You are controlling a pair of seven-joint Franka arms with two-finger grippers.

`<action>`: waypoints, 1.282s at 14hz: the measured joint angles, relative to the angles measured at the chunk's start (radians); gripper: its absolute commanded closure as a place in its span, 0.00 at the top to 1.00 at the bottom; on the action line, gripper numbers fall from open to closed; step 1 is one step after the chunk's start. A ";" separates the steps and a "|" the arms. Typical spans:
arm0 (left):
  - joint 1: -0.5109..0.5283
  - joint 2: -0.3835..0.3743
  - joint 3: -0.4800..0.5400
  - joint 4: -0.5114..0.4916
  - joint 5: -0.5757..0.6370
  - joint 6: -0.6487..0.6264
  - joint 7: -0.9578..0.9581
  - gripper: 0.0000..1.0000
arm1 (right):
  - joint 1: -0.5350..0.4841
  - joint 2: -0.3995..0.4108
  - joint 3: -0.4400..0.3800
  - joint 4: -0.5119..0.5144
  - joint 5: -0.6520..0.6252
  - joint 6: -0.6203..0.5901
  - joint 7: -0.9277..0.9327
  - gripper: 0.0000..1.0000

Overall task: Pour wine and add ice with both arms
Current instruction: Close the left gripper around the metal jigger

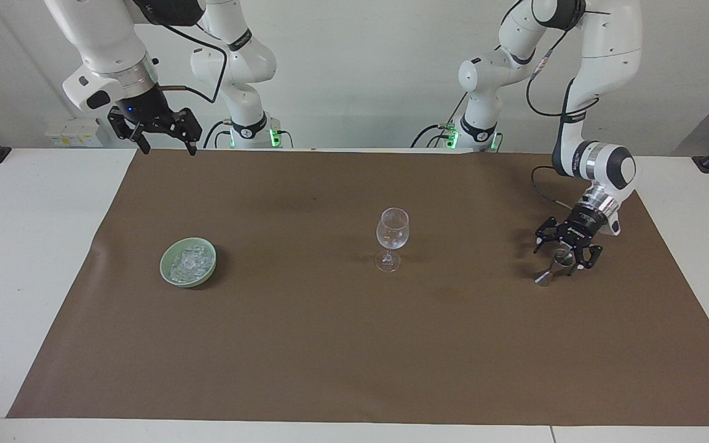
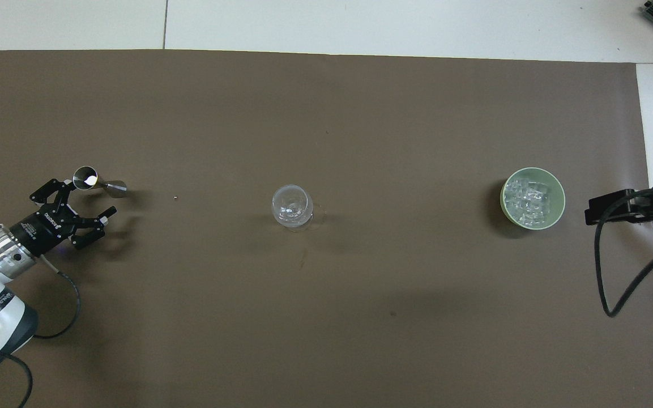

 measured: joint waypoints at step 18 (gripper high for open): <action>-0.024 -0.010 0.005 -0.032 -0.186 0.031 0.012 0.35 | 0.000 0.000 0.000 0.000 0.000 0.000 0.000 1.00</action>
